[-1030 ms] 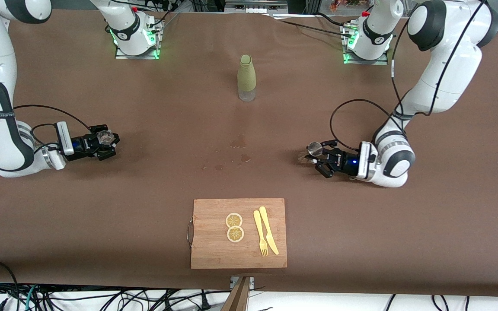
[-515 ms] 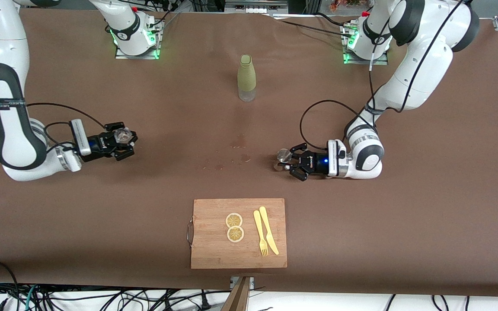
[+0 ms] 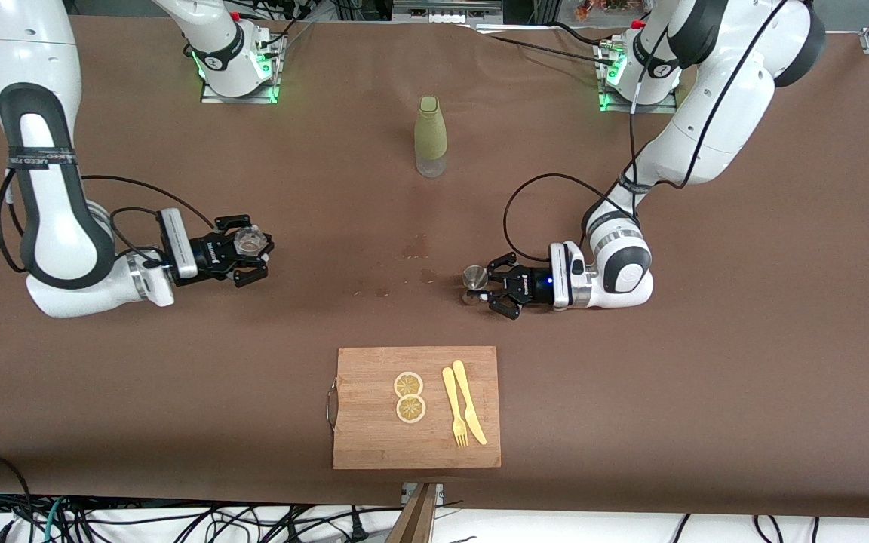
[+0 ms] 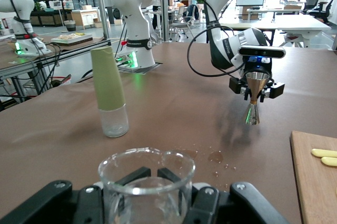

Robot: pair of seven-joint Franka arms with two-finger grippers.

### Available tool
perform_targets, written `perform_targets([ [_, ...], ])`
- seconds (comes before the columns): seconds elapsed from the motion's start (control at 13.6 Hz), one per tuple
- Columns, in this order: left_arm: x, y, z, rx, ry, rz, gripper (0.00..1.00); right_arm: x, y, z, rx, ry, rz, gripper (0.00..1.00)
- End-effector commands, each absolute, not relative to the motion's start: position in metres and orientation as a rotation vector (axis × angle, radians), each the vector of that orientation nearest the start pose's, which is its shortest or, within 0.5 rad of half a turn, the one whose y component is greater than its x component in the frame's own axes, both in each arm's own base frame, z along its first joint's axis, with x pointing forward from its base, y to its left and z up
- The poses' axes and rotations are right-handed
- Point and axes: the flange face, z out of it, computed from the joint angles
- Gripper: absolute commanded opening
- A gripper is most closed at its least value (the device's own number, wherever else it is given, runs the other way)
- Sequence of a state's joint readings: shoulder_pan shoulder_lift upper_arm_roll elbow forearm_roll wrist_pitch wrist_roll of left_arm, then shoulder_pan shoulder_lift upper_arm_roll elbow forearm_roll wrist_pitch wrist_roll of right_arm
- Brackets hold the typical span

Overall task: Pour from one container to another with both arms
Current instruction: 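Raise the beaker with the right gripper above the held jigger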

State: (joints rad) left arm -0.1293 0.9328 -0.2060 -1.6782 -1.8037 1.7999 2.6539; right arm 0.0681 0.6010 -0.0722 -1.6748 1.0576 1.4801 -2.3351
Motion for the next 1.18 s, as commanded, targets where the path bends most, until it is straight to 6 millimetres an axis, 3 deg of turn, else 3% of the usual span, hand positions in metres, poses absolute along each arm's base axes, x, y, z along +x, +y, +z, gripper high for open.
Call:
perform_targets([
  [0.0,0.586,-0.295,0.113,1.234,-1.147,1.326,0.00,0.611,0.125,0.270,-1.182,-1.637,-0.703,0.00],
  [0.29,0.581,-0.312,0.112,1.258,-1.129,1.370,0.00,0.613,0.160,0.274,-1.295,-1.622,-0.653,0.00],
  [0.52,0.575,-0.328,0.114,1.258,-1.101,1.378,0.00,0.617,0.171,0.277,-1.363,-1.603,-0.631,0.00],
  [1.1,0.550,-0.340,0.100,1.257,-1.098,1.402,0.00,0.615,0.211,0.261,-1.424,-1.594,-0.623,0.00],
])
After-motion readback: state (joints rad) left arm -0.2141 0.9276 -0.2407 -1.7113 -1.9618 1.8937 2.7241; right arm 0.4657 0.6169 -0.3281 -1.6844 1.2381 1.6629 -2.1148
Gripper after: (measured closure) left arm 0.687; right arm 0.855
